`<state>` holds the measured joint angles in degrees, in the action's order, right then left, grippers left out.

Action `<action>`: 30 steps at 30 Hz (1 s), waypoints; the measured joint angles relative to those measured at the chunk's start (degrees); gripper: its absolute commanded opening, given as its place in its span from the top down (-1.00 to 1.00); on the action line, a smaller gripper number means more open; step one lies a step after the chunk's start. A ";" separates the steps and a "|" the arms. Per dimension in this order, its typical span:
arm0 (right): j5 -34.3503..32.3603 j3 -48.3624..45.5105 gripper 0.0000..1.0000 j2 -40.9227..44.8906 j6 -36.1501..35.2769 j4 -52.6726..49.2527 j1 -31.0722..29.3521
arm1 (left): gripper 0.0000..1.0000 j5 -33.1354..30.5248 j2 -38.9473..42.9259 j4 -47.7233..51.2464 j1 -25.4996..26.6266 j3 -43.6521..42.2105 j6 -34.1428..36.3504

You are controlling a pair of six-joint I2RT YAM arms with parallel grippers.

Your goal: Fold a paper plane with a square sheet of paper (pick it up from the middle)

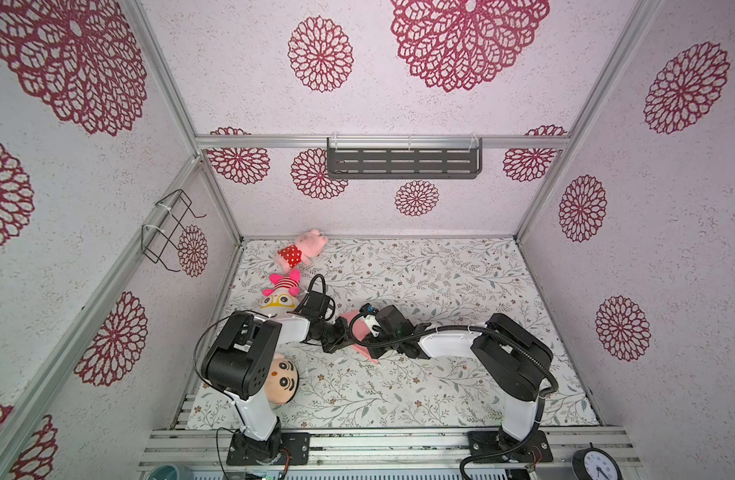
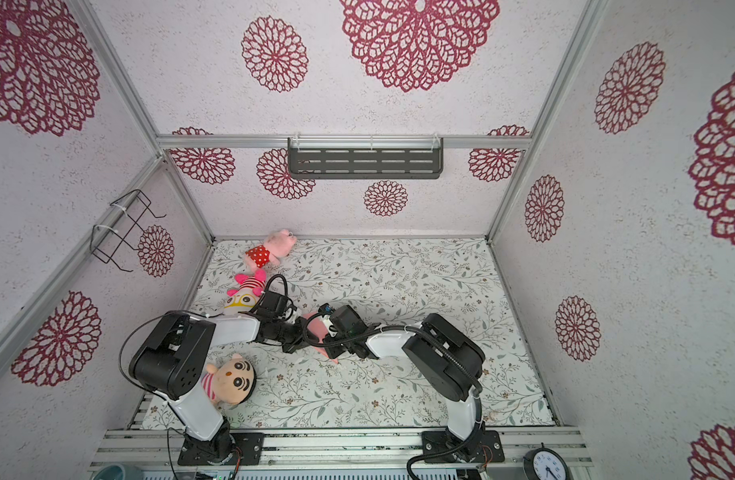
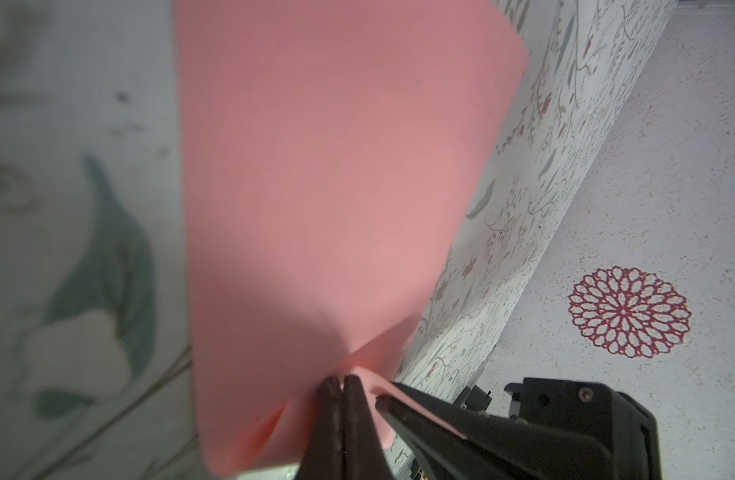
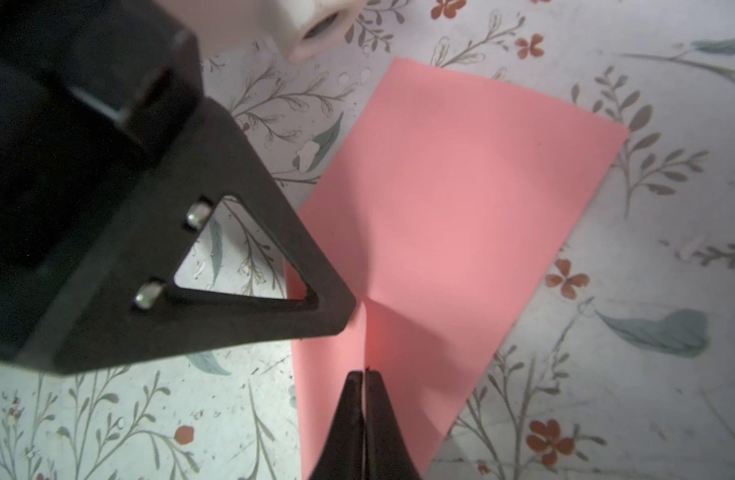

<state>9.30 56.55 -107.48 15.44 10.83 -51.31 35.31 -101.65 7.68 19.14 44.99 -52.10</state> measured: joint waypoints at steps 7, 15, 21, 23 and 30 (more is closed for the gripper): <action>-0.04 0.24 0.96 0.00 0.28 -0.90 0.02 | 0.89 -0.22 0.02 2.71 0.11 1.70 0.02; -0.48 0.87 0.98 -0.85 0.26 -1.95 0.02 | 0.79 -0.26 2.69 5.05 0.11 2.84 0.04; -0.63 1.03 0.98 -0.96 0.26 -2.01 0.04 | 0.80 -0.26 3.28 5.53 0.11 2.43 0.11; -0.72 1.14 0.99 -1.01 0.26 -2.21 0.04 | 0.80 -0.26 3.28 5.70 0.11 1.95 0.20; -1.44 2.01 0.99 -1.53 0.26 -2.71 0.04 | 0.83 -0.33 3.32 6.38 0.11 1.01 0.46</action>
<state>7.86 58.57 -109.01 15.70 8.12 -51.27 34.98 -98.32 14.06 19.25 46.00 -51.64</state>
